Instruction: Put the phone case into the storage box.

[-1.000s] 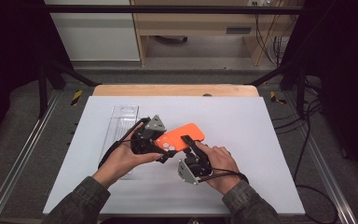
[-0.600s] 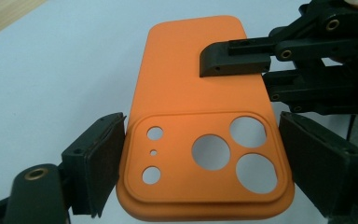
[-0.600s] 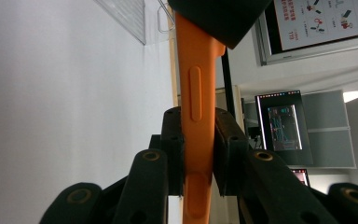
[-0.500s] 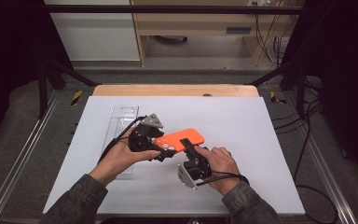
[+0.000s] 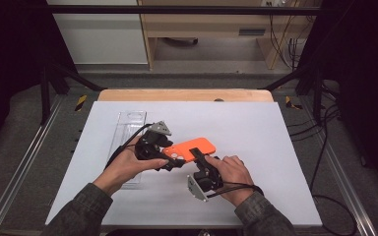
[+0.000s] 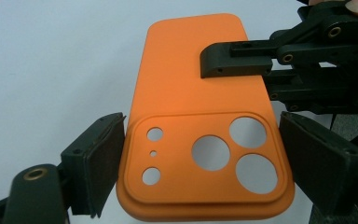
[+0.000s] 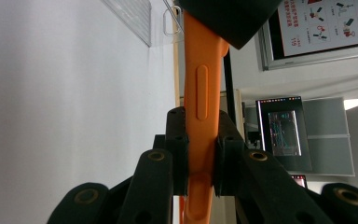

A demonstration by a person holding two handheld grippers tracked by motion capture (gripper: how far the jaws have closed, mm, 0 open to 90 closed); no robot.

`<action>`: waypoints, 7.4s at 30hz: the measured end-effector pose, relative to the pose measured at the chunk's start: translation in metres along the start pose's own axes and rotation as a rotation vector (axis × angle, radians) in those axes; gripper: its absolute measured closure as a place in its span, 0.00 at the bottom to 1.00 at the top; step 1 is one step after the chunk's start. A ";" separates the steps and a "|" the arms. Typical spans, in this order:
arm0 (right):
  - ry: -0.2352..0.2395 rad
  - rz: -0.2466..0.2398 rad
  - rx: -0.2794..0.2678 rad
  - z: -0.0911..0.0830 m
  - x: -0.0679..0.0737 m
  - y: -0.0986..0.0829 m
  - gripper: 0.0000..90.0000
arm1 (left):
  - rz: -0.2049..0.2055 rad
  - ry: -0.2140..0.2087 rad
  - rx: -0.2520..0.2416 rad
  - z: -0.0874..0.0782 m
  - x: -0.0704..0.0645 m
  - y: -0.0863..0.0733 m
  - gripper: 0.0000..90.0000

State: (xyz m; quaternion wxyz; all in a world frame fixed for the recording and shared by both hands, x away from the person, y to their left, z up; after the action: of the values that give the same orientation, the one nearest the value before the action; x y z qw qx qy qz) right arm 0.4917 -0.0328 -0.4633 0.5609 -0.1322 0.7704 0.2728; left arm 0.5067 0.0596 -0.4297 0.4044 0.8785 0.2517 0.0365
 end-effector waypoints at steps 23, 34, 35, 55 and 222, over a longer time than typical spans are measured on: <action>0.020 -0.004 0.013 0.001 0.006 -0.006 0.89 | -0.038 -0.010 -0.104 -0.009 0.007 0.004 0.13; 0.057 0.113 0.077 -0.001 0.013 -0.042 0.88 | -0.055 0.131 -0.301 -0.048 0.040 0.015 0.09; 0.062 0.133 0.080 -0.001 0.013 -0.045 0.88 | -0.056 0.148 -0.314 -0.051 0.044 0.015 0.09; 0.045 0.576 0.057 -0.008 -0.010 -0.077 0.89 | -0.158 0.275 -0.481 -0.082 0.074 0.012 0.05; 0.110 1.325 -0.205 0.028 0.010 0.004 0.72 | -0.117 0.266 -0.540 0.004 0.017 0.026 0.18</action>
State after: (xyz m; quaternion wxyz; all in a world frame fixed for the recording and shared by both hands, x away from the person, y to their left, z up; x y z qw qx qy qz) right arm 0.5087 -0.0121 -0.4781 0.2196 0.3022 0.6862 0.6242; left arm 0.5330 0.0506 -0.4159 0.5882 0.7109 0.3336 0.1934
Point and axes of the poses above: each handheld gripper's, and its own axes: z roughly forward along the jaws, y roughly out of its top, x roughly to its left, the point moved 9 cm from there along z, roughly forward along the jaws, and after that the axes turned 6 degrees about -x, right-handed, at the moved point
